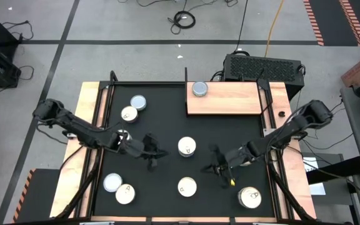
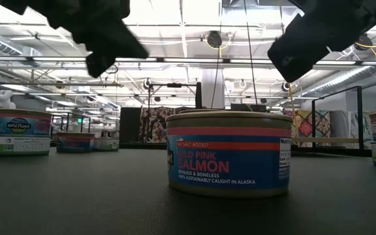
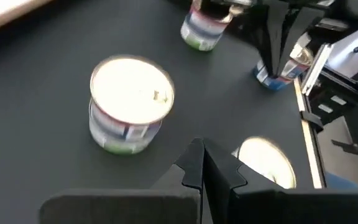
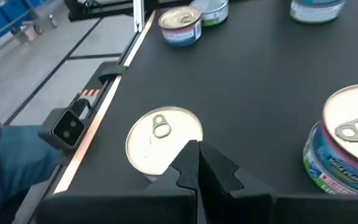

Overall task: Stack canned seafood by type on shelf
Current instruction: Put the green can on the shelf

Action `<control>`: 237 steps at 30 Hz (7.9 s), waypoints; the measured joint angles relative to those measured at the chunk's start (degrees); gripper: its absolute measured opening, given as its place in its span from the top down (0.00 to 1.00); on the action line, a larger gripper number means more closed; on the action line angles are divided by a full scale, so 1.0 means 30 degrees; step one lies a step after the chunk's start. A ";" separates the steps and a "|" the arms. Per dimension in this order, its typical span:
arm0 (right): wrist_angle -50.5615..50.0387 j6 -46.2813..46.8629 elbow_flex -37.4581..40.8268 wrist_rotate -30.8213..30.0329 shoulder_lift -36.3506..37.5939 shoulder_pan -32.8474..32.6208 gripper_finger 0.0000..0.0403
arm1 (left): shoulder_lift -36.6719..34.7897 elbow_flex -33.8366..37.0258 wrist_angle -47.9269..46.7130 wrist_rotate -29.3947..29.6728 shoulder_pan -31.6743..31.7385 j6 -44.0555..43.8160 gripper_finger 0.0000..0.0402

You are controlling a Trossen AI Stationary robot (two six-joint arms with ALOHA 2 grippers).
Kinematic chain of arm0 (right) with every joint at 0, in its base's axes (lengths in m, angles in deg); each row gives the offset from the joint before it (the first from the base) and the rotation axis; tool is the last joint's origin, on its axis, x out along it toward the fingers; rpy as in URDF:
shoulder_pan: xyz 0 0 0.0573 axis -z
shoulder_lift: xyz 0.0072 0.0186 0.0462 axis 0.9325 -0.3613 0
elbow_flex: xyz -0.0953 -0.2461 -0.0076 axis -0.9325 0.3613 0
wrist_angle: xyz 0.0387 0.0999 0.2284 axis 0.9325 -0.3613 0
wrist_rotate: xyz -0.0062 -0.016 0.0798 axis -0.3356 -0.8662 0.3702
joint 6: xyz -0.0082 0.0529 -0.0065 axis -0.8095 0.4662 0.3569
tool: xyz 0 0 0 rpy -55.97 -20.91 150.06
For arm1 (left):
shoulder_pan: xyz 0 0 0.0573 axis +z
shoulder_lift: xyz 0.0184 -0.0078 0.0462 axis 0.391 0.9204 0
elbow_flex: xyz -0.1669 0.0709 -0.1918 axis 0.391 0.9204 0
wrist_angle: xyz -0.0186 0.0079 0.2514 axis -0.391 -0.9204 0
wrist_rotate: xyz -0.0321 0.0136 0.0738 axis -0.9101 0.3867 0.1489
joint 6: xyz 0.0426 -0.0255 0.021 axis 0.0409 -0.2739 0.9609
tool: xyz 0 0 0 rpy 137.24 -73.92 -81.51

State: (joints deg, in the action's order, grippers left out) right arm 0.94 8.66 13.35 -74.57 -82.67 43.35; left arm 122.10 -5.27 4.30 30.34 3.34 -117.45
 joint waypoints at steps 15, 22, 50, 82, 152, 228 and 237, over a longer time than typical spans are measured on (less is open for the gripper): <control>0.1100 -0.0149 -0.0015 -0.3725 -0.0365 0.1294 1.00 | -0.5069 -0.3164 -1.6068 -0.4185 1.2814 0.3652 0.98; 0.4968 -0.0983 -0.0015 -0.2930 -0.1728 0.4371 1.00 | -0.4461 -0.3164 -1.6253 -0.7603 1.9578 0.7274 0.98; -0.1735 -0.4758 -0.4867 0.0523 -0.2217 0.5691 1.00 | 0.4267 -0.5299 -1.6336 -1.0007 2.7919 1.1844 0.69; -0.3240 -0.4463 -0.4874 0.0514 -0.2217 0.5368 1.00 | 0.6140 -0.4811 -1.5573 -1.1532 2.8062 1.3295 0.93; -0.9710 -0.2678 -0.4860 -0.1023 0.0960 0.4325 1.00 | 0.6909 -0.5408 -1.1369 -1.3431 2.0688 0.9670 0.62; -1.3280 -0.1768 -0.4852 -0.1102 0.2387 0.3598 1.00 | 0.5600 -0.5386 -0.5806 -1.7732 1.6220 0.3189 1.00; -1.3273 -0.1881 -0.4852 -0.1145 0.2409 0.3451 1.00 | 0.5600 -0.5386 -0.5973 -1.7181 1.9076 0.4003 1.00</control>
State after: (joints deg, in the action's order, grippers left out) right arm -38.88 3.02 -1.21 -78.01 -75.44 53.71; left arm 138.90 -21.43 -13.62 -21.21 60.56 -105.44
